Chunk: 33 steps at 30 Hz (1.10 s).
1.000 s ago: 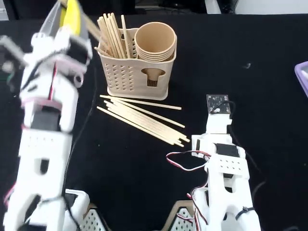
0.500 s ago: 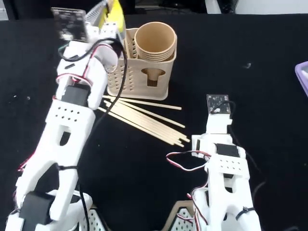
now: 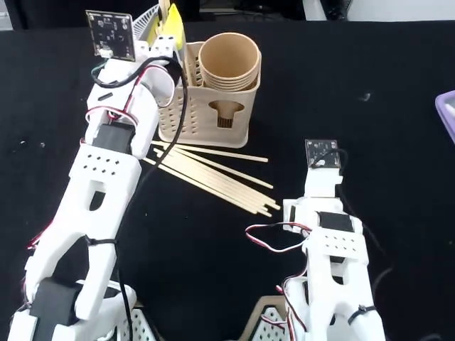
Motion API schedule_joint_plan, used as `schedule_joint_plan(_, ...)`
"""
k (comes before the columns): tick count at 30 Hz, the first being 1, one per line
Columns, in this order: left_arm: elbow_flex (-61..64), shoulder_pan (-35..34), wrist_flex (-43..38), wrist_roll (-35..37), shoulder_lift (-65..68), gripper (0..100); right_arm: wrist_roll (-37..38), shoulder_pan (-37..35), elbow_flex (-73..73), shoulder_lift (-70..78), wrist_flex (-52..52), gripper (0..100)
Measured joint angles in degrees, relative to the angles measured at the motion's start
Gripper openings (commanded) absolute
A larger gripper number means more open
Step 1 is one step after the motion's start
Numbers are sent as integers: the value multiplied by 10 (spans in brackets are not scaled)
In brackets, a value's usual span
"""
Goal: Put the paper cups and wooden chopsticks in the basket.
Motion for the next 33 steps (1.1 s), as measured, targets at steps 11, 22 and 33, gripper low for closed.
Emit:
schedule_joint_plan(11, -6, -23, 113, -2, 0, 84, 0, 0, 0, 0, 0, 119)
schedule_joint_plan(22, -36, -59, 421, -3, -185, 130, 0, 0, 0, 0, 0, 119)
schedule_joint_plan(33, 338, -215, 581, -38, -364, 134, 83, -7, -56, 0, 72, 165)
